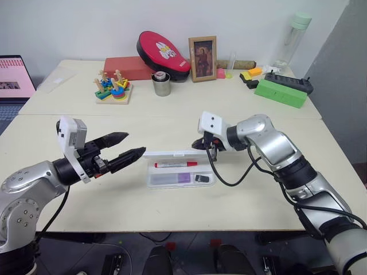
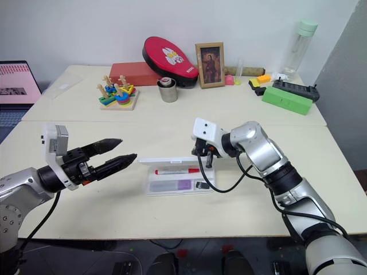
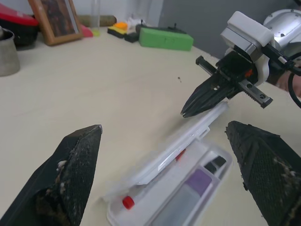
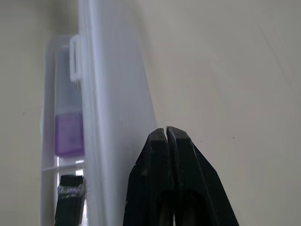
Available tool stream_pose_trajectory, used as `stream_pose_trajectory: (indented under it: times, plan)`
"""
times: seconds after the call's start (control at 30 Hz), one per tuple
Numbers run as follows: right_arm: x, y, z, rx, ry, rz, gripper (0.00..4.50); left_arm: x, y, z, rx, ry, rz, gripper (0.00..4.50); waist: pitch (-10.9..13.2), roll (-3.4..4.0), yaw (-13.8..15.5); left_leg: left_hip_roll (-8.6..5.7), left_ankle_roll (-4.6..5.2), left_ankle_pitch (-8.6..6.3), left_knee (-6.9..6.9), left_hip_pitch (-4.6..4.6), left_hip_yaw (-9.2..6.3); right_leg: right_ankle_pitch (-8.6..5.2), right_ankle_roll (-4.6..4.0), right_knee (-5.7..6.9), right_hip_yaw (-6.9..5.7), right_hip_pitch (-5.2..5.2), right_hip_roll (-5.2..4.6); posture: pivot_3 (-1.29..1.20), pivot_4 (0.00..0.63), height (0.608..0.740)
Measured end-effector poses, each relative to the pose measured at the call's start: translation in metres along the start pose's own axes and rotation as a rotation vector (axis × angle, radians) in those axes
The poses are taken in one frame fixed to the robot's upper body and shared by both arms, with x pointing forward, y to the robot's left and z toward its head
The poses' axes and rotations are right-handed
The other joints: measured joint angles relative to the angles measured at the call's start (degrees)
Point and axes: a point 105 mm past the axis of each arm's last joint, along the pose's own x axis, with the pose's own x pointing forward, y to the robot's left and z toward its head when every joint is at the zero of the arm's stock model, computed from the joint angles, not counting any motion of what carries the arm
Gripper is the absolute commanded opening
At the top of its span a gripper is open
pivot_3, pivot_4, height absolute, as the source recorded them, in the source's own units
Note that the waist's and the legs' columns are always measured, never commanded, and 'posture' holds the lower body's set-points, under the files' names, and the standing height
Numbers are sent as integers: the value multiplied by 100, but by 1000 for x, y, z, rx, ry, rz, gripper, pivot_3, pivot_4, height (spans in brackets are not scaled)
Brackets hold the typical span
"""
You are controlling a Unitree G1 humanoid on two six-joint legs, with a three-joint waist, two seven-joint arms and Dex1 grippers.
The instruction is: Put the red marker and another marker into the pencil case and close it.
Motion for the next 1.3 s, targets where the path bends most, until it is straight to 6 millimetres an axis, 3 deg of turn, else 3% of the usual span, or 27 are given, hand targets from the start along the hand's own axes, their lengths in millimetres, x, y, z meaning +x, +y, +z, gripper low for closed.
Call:
stream_pose_trajectory:
  times: [0.17, 0.67, 0.9, 1.07, 1.17, 1.23, 1.3]
  plan:
    - [13, 17, -18, 0, 54, 45, 46, -2, -4, -5, 4, 49, -34, 4500, 0, 0, 1, 0, 0, 0, 1, 0, 1, 0, 0, -1, 1, 0, 0, 0, 150, 740]
    - [16, 29, -25, -196, 118, 32, 46, 0, -6, -9, 4, 85, -70, 4500, -18, -21, 13, 3, -1, 0, 4, 23, 1, -4, -1, -2, 1, -3, 2, 0, 150, 740]
    - [13, 38, -24, -191, 94, 53, 46, 1, -5, -9, 6, 82, -68, 4500, -20, -23, 10, 3, -1, -1, 2, 26, 1, -5, -4, -2, 1, -2, 2, 0, 150, 740]
    - [13, 36, -21, -101, 42, 51, 46, 4, 8, -4, 21, 66, -8, 4500, -20, -24, -3, 4, -1, -1, 2, 22, 1, -5, -4, 0, 2, 4, 3, 0, 150, 740]
    - [13, 34, -9, 22, -75, 61, 46, 7, 25, -1, 25, 40, 78, 4500, -17, -29, -9, 8, 0, 0, 2, 8, -1, -4, -4, 5, 2, 2, 10, 0, 150, 740]
    - [6, 19, 5, 93, -176, -6, 46, 8, 41, 0, 31, 29, 157, 4500, -5, -9, 6, 6, -1, 0, 2, 5, -1, -3, -3, 5, 2, 1, 9, 0, 150, 740]
    - [-13, -9, 7, 161, -233, -142, 215, 8, 59, 0, 58, 28, 242, 4500, -6, -10, 23, 4, -1, 0, 2, 6, -1, -2, -4, 1, 2, 2, 8, 0, 150, 740]
